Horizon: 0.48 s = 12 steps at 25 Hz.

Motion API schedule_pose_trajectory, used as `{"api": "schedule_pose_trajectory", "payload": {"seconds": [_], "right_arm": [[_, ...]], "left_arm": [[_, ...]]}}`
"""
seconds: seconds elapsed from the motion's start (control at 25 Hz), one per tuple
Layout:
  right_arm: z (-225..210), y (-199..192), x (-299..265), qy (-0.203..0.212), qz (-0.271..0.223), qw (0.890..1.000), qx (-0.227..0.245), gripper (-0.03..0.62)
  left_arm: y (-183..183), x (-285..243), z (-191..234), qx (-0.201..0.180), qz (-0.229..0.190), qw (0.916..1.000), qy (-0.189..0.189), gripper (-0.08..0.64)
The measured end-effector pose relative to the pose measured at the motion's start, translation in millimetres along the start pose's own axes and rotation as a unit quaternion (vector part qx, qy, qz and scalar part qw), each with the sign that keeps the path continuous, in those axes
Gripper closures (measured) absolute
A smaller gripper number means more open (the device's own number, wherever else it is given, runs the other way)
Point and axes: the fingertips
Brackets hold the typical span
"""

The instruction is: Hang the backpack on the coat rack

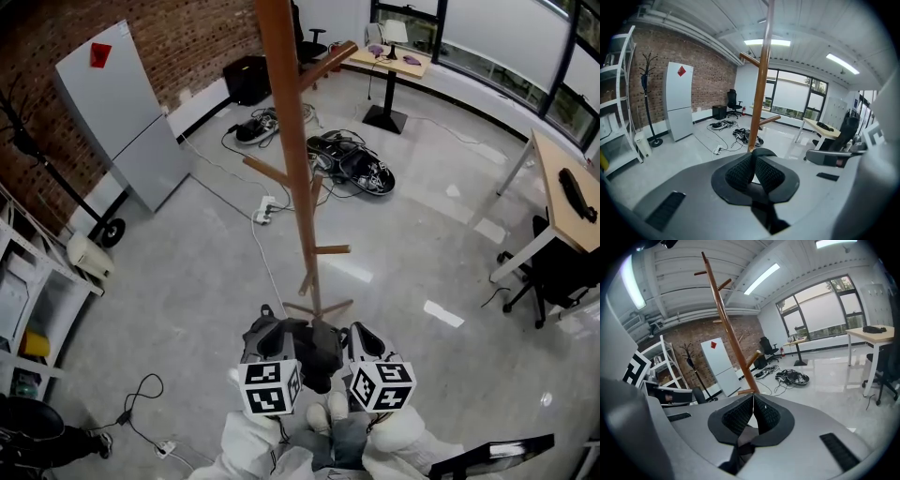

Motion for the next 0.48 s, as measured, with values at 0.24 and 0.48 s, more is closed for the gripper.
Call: {"api": "schedule_pose_trajectory", "payload": {"seconds": [0.24,0.48], "right_arm": [[-19.8,-12.7,-14.5,-0.015,0.008,1.0,-0.014,0.58],[-29.1,-25.2,-24.7,-0.026,0.025,0.999,-0.021,0.58]], "left_arm": [[1.7,-24.5,8.8,-0.002,0.001,1.0,0.006,0.541],[8.3,-49.5,15.0,-0.014,0.007,0.9999,0.004,0.541]]}}
Point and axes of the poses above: the fingertips, and each gripper's own axes: x backward along the fingers, z to its left, y out of its top, and after that the axes turned 6 degrees about -y, right-handed
